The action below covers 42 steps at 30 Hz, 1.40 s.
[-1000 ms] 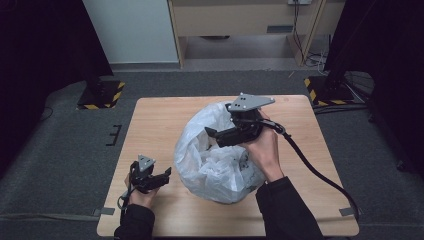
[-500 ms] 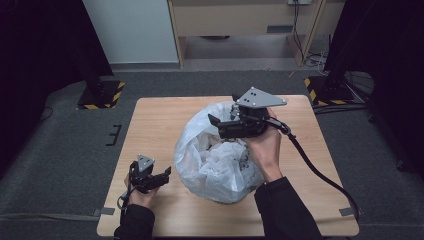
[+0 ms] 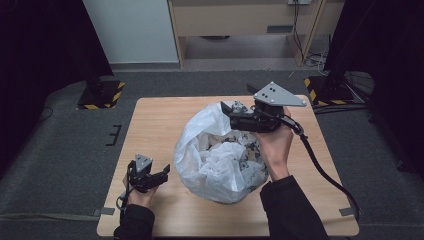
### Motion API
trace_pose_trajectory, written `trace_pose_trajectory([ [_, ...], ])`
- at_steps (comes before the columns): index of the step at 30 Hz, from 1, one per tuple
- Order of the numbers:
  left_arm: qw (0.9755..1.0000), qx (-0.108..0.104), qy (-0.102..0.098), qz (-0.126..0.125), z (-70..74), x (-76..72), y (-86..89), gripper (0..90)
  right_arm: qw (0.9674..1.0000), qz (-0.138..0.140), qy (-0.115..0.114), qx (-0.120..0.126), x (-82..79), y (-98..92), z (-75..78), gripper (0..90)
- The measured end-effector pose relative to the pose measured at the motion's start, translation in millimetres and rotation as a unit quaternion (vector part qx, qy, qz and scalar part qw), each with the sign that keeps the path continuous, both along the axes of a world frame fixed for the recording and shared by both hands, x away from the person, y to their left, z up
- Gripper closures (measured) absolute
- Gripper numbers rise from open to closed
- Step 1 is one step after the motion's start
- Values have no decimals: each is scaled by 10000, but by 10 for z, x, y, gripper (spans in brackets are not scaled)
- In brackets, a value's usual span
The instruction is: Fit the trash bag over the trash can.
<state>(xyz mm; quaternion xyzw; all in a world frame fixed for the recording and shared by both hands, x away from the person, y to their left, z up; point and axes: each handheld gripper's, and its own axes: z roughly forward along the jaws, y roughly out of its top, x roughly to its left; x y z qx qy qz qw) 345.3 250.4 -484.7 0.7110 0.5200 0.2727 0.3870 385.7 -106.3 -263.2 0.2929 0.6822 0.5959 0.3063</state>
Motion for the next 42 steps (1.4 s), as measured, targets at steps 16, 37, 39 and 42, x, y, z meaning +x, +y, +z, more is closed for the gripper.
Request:
trace_pose_trajectory([
  [16,9953,-272,-929,-4,352,-50,5,329,9980,-612,53,153,82,-551,-135,107],
  [37,9749,-792,-1991,-606,1305,404,-443,432,9923,-1094,516,280,242,-1010,-902,112],
  [39,9734,-808,-2004,-769,1336,433,-516,452,9921,-1081,543,321,243,-1011,-936,112],
  [42,9687,-915,-2052,-1058,1347,448,-624,479,9923,-1046,557,347,237,-1012,-968,112],
])
